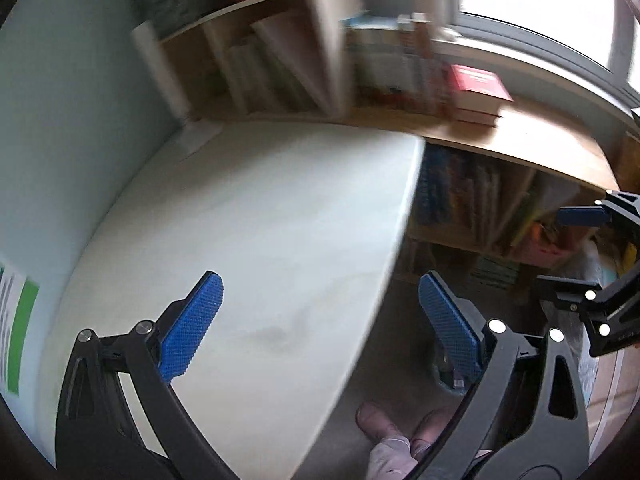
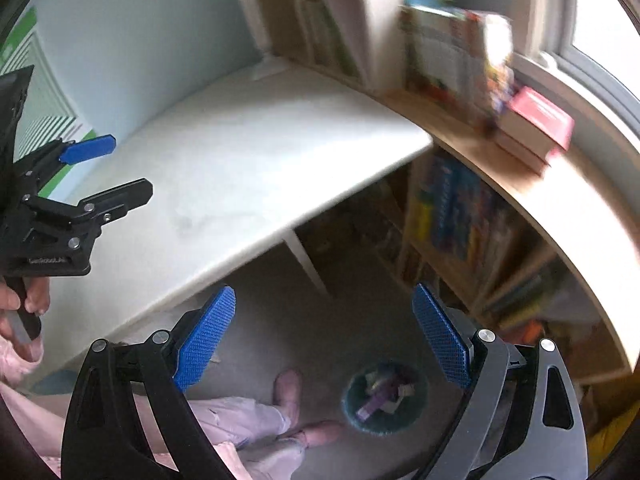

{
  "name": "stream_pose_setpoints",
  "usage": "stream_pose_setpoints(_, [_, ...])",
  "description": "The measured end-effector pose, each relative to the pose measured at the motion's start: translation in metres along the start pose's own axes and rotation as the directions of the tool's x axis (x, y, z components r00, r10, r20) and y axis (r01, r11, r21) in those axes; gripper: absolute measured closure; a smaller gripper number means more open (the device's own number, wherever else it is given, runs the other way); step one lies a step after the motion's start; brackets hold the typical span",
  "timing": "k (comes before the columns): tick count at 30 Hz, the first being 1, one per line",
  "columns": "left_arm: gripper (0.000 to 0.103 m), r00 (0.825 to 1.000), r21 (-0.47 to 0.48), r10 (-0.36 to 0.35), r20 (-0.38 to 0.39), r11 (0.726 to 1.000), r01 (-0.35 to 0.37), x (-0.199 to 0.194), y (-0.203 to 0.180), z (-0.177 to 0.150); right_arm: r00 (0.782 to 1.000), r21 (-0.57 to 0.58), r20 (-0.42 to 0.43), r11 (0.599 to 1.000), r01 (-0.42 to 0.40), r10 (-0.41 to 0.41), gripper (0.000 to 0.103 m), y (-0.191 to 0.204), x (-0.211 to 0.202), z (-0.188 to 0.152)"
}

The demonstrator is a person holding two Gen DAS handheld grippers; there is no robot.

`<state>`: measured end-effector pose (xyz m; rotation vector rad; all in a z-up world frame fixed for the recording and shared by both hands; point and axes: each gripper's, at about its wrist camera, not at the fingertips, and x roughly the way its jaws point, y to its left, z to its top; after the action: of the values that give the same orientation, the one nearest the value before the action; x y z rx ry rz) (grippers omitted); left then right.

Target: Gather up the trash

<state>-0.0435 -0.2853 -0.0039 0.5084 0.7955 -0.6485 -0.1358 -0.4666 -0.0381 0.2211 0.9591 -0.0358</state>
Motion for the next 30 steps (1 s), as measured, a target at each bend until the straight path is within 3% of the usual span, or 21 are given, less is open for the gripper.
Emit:
stream_pose_setpoints(9, [0.007, 0.990, -0.203, 0.131, -0.047, 0.969, -0.138, -0.004, 0.093, -0.028, 0.991, -0.177, -0.025, 0.975, -0.136, 0.134, 0.013, 0.079, 0.044, 0.056])
stream_pose_setpoints(19, [0.007, 0.962, -0.395, 0.248, -0.117, 0.877, -0.274, -0.018, 0.175, -0.074, 0.966, -0.341, -0.073, 0.904, -0.257, 0.247, 0.013, 0.172, 0.078, 0.090])
stream_pose_setpoints(23, [0.007, 0.952, -0.448, 0.270, -0.144, 0.840, -0.306, -0.021, 0.196, -0.092, 0.952, -0.383, -0.097, 0.872, -0.304, 0.290, 0.013, 0.202, 0.089, 0.098])
stream_pose_setpoints(27, [0.007, 0.929, -0.474, 0.324, -0.181, 0.799, -0.371, -0.023, 0.210, -0.106, 0.943, -0.424, -0.118, 0.842, -0.332, 0.312, 0.013, 0.225, 0.097, 0.102])
stream_pose_setpoints(30, [0.007, 0.920, -0.503, 0.338, -0.198, 0.770, -0.391, -0.025, 0.220, -0.115, 0.934, -0.441, -0.131, 0.824, -0.356, 0.333, 0.013, 0.239, 0.100, 0.104])
